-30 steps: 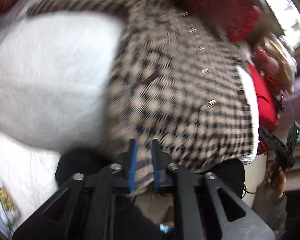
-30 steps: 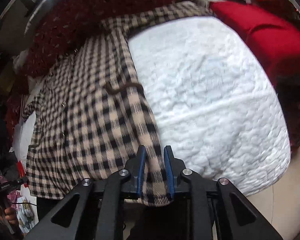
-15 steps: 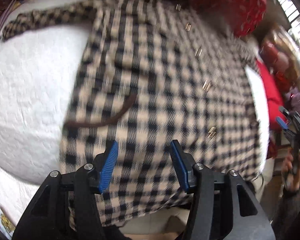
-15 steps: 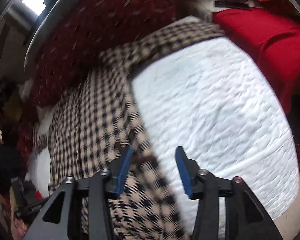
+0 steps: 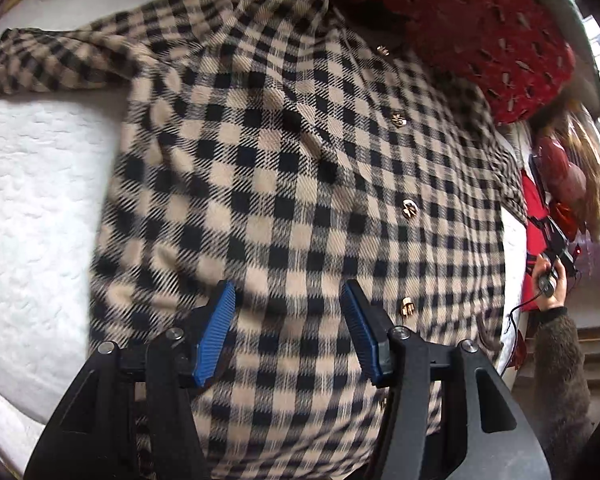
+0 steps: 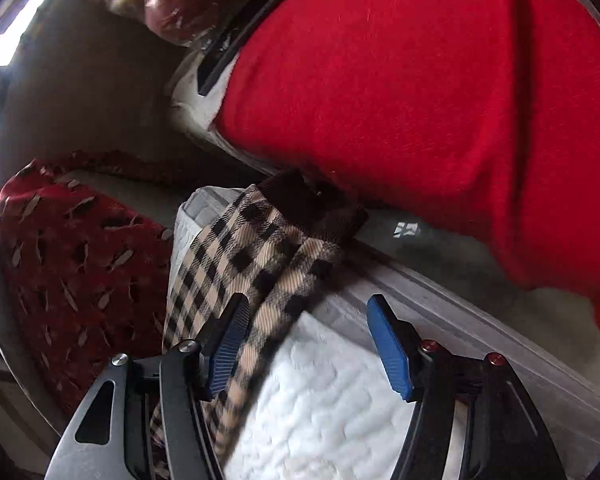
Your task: Fold large clothes
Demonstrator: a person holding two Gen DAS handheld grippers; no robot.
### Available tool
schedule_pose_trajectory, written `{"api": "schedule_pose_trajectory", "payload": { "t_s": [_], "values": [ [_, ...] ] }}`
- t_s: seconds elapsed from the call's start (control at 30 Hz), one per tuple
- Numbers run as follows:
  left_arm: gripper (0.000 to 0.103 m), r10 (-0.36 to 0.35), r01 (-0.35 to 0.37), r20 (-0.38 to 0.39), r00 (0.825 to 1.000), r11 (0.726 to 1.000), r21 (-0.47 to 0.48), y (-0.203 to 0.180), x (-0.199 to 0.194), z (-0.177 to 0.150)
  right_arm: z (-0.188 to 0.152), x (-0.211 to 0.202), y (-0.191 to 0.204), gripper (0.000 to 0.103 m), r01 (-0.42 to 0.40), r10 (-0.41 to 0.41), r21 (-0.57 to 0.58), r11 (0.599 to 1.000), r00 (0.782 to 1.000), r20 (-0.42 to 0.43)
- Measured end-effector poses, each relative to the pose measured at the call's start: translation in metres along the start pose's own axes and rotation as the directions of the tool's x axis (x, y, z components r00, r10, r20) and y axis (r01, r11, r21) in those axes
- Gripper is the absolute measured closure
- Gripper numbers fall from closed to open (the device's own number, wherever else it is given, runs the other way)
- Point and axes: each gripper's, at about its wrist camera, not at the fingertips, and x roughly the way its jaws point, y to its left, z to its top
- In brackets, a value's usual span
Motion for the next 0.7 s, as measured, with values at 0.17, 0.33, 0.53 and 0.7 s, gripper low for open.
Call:
{"api": "schedule_pose_trajectory", "payload": {
  "t_s": [0.17, 0.33, 0.53, 0.7],
  "values": [
    [0.049, 0.014, -0.014, -0.003, 1.000, 1.000, 0.010, -0.010, 0.013, 0.021, 0.013, 0.025, 0.012, 0.032, -0.081, 0.081, 0.008, 0.997, 0.995, 0.065],
    [0.049, -0.012, 0.012, 0.045, 0.999, 1.000, -0.007, -0.012, 0.011, 0.043, 0.006, -0.018, 0.033, 0.099, -0.054, 0.082, -0.126, 0.991, 0.971, 0.225],
    [0.049, -0.029, 0.030, 0.076, 0.997, 0.999, -0.020, 0.001, 0.018, 0.049, -0.015, -0.078, 0.081, 0.099, 0.112, -0.015, -0.228, 0.967, 0.922, 0.387],
    [0.048, -0.066, 0.068, 0.069, 0.995, 0.998, -0.018, 0.006, 0.013, 0.048, -0.062, -0.094, 0.135, 0.099, 0.013, 0.100, -0.387, 0.922, 0.957, 0.272]
  ]
}}
